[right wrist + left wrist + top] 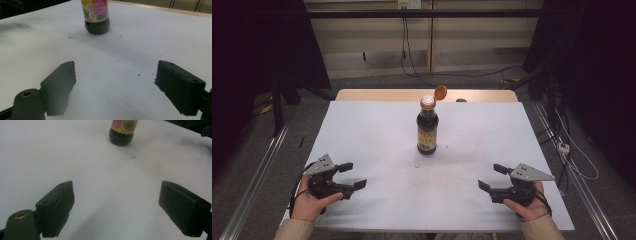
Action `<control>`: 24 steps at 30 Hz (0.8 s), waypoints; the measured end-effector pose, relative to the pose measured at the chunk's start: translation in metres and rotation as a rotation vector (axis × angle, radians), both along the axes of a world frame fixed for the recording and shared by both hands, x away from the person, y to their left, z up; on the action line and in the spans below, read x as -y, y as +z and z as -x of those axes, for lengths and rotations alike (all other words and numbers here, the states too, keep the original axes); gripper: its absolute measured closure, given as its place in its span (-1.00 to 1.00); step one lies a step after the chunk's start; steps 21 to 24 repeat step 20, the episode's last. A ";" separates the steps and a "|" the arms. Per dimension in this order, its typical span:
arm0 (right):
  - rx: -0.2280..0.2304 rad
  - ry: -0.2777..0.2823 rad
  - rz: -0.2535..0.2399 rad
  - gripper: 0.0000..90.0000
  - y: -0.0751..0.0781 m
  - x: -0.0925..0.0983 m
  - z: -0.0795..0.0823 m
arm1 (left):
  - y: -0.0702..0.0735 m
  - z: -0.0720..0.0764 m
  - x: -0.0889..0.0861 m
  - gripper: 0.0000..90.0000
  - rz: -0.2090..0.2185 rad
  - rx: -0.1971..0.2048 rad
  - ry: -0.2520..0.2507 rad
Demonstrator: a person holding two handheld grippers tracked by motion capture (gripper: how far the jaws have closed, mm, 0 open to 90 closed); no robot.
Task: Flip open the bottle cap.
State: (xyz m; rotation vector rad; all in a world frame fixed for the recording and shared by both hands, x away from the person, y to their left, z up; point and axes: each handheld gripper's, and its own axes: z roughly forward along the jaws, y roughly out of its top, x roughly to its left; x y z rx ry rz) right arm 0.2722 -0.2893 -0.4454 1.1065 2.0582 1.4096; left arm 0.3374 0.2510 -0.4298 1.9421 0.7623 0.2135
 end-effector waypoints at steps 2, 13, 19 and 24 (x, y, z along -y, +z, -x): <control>0.000 0.002 0.001 -0.64 0.000 0.000 0.000 | 0.000 0.001 0.000 -0.72 0.005 -0.003 0.005; -0.007 -0.001 0.013 -0.63 -0.002 0.000 -0.001 | -0.001 0.001 0.002 -0.73 -0.003 -0.003 -0.004; -0.009 -0.001 0.023 -0.63 -0.004 -0.001 -0.002 | -0.003 0.000 0.005 -0.74 -0.008 -0.004 -0.004; -0.009 -0.003 0.023 -0.63 -0.004 -0.001 -0.002 | -0.004 0.000 0.005 -0.74 -0.015 -0.003 -0.006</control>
